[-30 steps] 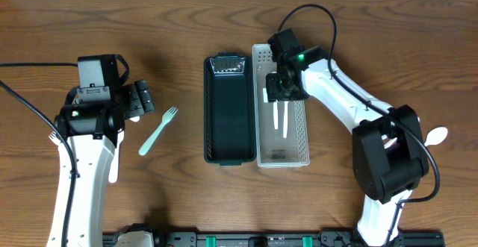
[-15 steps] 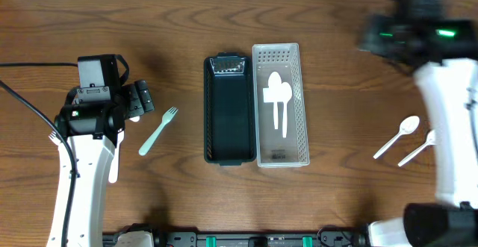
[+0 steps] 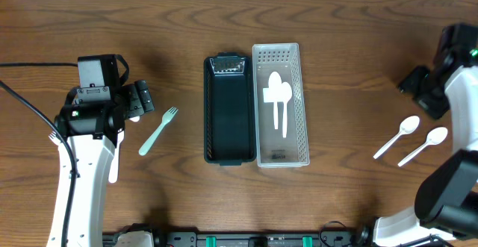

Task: Pack container
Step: 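Move right gripper back and grasp another white spoon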

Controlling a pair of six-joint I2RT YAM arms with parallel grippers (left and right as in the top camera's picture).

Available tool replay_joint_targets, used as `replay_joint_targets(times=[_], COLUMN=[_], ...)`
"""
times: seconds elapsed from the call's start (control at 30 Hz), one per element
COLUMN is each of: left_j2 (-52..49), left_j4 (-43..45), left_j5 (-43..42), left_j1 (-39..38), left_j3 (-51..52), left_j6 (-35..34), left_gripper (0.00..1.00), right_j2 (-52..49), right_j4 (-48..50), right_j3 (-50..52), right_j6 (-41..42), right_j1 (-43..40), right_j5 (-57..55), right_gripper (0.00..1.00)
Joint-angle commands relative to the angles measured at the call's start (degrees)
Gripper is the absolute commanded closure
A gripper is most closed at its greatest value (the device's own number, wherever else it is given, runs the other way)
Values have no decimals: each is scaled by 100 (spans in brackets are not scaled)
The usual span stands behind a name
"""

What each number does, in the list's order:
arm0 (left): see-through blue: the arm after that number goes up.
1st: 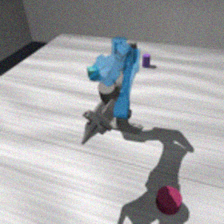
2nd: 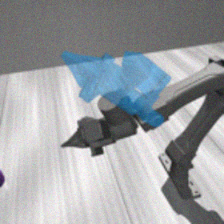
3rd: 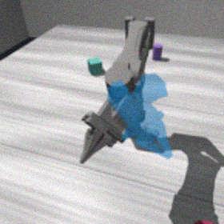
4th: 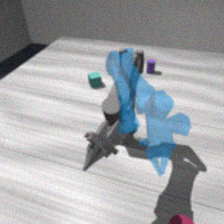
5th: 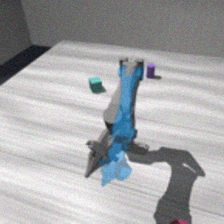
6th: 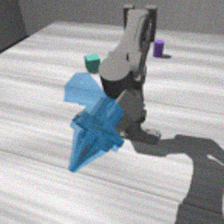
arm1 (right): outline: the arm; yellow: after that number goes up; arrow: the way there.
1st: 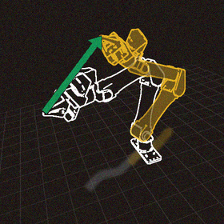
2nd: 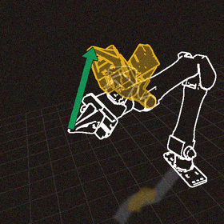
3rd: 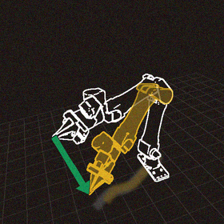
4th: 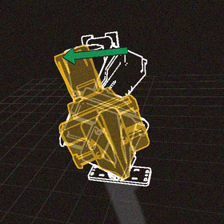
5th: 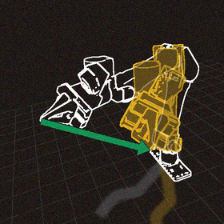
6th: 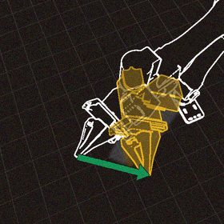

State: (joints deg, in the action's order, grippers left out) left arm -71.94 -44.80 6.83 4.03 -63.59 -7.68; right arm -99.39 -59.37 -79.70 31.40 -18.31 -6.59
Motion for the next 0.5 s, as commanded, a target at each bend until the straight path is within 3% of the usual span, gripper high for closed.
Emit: replay_joint_targets(times=[0.0,0.47], left_j2=[-20,-17], left_j4=[-17,-17], left_j5=[2,2], left_j1=[28,28], left_j3=[-140,-140], left_j6=[-9,-9], left_gripper=[2,2], right_j2=[-118,-221], right_j4=[369,1860], right_j3=[562,2216], right_j6=[-20,-44], right_j1=[-15,-15], right_j5=[101,127], right_gripper=[28,23])
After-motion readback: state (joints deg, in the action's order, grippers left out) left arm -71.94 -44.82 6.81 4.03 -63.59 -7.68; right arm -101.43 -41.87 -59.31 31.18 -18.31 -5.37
